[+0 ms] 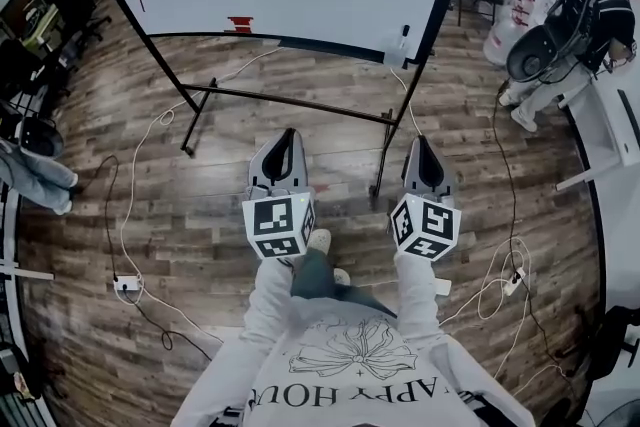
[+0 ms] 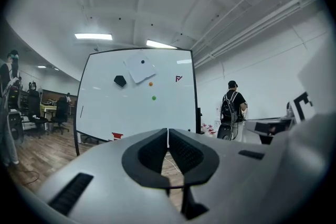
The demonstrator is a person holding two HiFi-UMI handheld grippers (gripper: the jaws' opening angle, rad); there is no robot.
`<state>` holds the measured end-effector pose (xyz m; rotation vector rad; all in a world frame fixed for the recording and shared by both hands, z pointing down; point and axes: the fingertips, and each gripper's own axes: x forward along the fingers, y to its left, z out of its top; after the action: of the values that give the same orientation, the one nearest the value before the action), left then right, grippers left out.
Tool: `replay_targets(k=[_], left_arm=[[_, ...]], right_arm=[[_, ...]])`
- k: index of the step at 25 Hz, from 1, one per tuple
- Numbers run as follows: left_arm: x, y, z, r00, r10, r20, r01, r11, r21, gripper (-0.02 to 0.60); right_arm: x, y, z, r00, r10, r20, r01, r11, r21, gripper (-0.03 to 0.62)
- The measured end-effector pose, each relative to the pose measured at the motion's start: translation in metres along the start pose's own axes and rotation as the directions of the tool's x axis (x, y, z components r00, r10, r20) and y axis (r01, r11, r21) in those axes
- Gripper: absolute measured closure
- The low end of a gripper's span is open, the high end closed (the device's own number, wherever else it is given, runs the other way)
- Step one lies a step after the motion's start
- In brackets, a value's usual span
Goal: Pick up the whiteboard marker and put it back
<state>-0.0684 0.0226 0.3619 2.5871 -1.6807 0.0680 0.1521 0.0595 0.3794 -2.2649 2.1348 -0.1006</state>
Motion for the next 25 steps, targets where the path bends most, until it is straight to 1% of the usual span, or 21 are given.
replay_targets(k=[7, 12, 20, 25], left_arm=[[0.064, 0.006, -0.01, 1.0, -0.012, -0.018, 0.012, 1.0, -0.01, 0.571], [0.133, 0.017, -0.009, 0.999, -0.027, -0.017, 0.027, 1.0, -0.016, 0.571], [0.239, 0.033, -0.005, 0.997, -0.074, -0.025, 0.073, 0.997, -0.014, 0.571], [0.295, 0.04, -0.001, 0.994, -0.108, -0.033, 0.108, 0.994, -0.008, 0.571]], right_arm=[[0.054, -0.023, -0.012, 0.999, -0.027, -0.022, 0.027, 1.0, 0.004, 0.591], [0.118, -0.038, -0.014, 0.999, -0.048, -0.023, 0.048, 0.999, 0.002, 0.591], [0.215, -0.054, -0.01, 0.997, -0.079, -0.023, 0.079, 0.997, -0.006, 0.591], [0.268, -0.066, -0.009, 0.993, -0.115, -0.03, 0.115, 0.993, 0.003, 0.591]])
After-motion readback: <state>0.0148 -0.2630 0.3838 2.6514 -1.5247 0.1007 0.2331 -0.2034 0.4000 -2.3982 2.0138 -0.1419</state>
